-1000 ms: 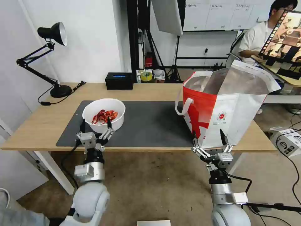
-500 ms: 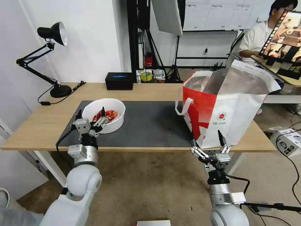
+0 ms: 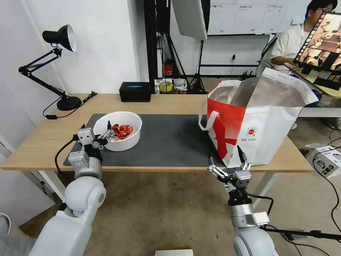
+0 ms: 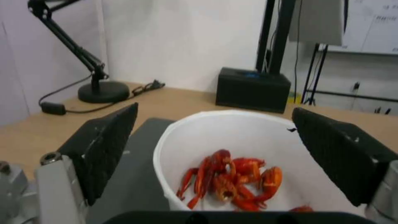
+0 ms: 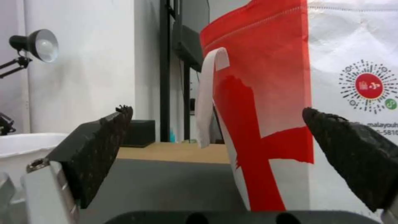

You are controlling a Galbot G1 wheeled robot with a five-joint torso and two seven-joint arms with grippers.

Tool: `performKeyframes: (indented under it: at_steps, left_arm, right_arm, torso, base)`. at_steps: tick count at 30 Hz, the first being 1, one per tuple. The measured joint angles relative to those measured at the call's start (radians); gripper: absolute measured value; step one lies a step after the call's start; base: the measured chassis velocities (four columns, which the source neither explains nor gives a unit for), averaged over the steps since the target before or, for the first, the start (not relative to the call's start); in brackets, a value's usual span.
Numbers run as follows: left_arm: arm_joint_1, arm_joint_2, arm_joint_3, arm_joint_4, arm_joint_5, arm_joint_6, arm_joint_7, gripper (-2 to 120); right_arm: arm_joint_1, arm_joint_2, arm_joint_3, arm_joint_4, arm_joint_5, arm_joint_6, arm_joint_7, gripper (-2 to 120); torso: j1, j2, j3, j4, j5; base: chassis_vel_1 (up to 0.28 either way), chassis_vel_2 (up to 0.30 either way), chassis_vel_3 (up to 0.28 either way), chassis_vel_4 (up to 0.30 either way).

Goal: Pick up the trash from the table and place it into the takeout bag.

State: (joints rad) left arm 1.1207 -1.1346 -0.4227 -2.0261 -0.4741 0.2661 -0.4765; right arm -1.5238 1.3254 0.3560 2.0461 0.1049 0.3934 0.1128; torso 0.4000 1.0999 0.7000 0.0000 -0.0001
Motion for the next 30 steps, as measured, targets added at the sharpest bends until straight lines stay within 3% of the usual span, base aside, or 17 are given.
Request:
performKeyframes:
  at_steps: [11,14,22,30]
  left_arm:
    - [-0.128,0.087,0.006,0.049,-0.138,0.145,-0.062,100]
    - [-0.192,0.115,0.012,0.077,-0.197,0.230,-0.084,100]
    - [-0.284,0.125,0.033,0.122,-0.303,0.364,-0.105,100]
    - [-0.335,0.126,0.060,0.173,-0.317,0.409,-0.117,100]
  right_arm:
    - [0.008,0.001,-0.018,-0.008,-0.003,0.001,0.000,100]
    - [0.008,0.001,-0.018,-0.011,-0.004,0.001,0.000,100]
    - [0.015,0.004,-0.017,-0.016,-0.004,0.001,0.001,100]
    - [0.017,0.007,-0.017,-0.025,-0.004,0.001,0.002,100]
  torso:
    - [0.000,0.000,0.000,0.0000,0.0000]
    - [0.000,0.000,0.000,0.0000,0.0001]
    - [0.000,0.000,0.000,0.0000,0.0001]
    - [0.000,0.000,0.000,0.0000,0.0001]
  base:
    - [0.000,0.000,0.000,0.000]
    - [0.000,0.000,0.000,0.000]
    - [0.000,0.000,0.000,0.000]
    - [0.000,0.000,0.000,0.000]
